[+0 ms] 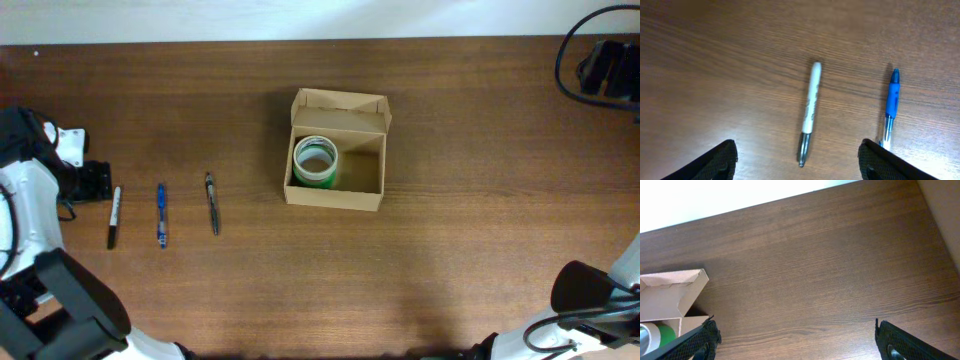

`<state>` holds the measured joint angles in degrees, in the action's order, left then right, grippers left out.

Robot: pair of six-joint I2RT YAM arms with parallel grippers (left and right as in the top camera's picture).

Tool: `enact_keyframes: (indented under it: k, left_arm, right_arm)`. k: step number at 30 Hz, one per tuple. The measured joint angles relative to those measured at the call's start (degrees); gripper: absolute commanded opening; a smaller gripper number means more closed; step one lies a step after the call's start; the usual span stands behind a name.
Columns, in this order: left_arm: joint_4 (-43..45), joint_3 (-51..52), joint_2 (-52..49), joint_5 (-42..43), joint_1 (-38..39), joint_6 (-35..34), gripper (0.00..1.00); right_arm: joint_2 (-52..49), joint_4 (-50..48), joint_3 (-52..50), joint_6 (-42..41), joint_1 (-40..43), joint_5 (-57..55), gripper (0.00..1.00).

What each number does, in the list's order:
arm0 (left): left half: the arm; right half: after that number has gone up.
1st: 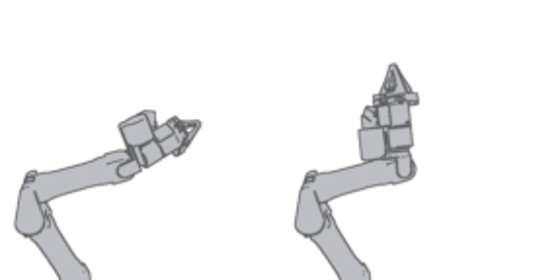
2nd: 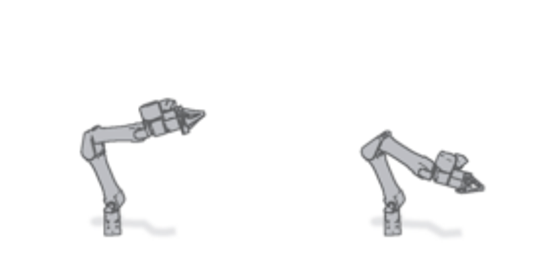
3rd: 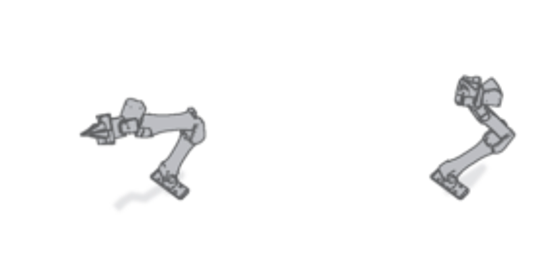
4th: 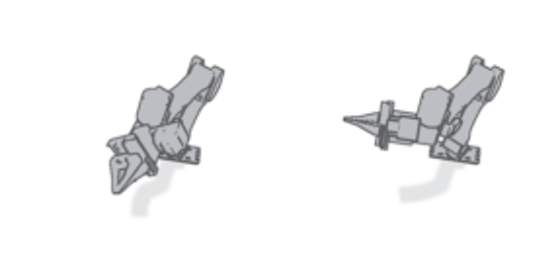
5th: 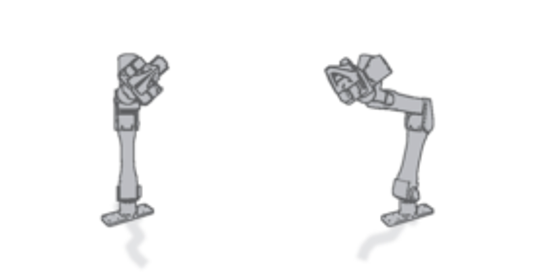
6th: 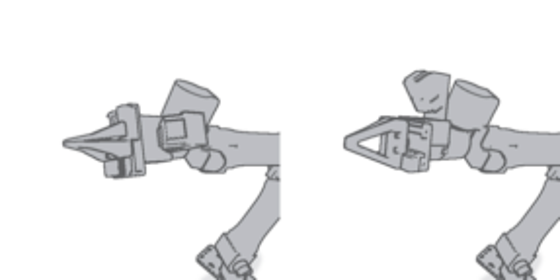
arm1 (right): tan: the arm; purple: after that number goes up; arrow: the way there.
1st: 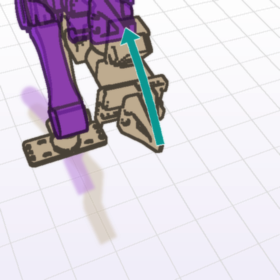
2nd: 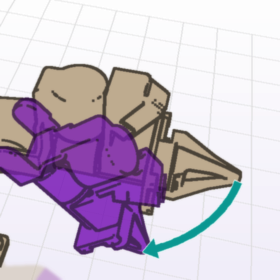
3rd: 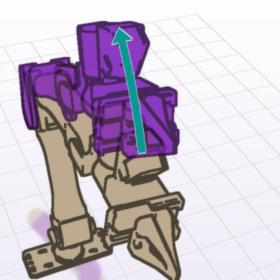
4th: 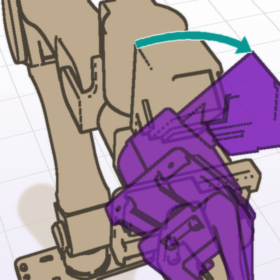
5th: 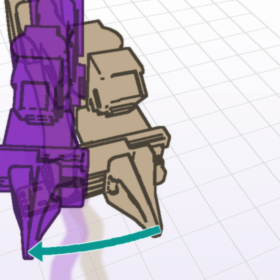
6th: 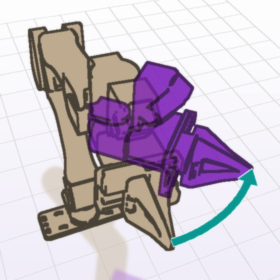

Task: Pack container
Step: 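Grasp the black marker and carry it into the box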

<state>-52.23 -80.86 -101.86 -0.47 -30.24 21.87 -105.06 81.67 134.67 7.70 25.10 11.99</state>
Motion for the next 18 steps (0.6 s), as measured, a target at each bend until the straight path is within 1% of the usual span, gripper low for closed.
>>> enact_keyframes:
  k: [5, 9, 12, 16, 18]
  left_arm:
    - [0.9, 1.5, -5.6, 0.5, 0.6, -0.6, 0.78]
    - [1.7, 1.9, -10.0, 0.2, 1.0, -1.3, 0.74]
    - [2.2, 2.0, -12.0, 0.0, 1.1, -1.7, 0.69]
    - [2.4, 2.0, -13.8, -0.2, 1.1, -1.9, 0.67]
    - [2.4, 2.0, -15.0, -0.4, 1.1, -2.1, 0.59]
  right_arm:
    - [0.0, 0.0, 0.0, 0.0, 0.0, 0.0, 0.99]
    - [0.0, 0.0, 0.0, 0.0, 0.0, 0.0, 0.99]
    - [0.0, 0.0, 0.0, 0.0, 0.0, 0.0, 0.99]
    - [0.0, 0.0, 0.0, 0.0, 0.0, 0.0, 0.99]
    - [0.0, 0.0, 0.0, 0.0, 0.0, 0.0, 0.99]
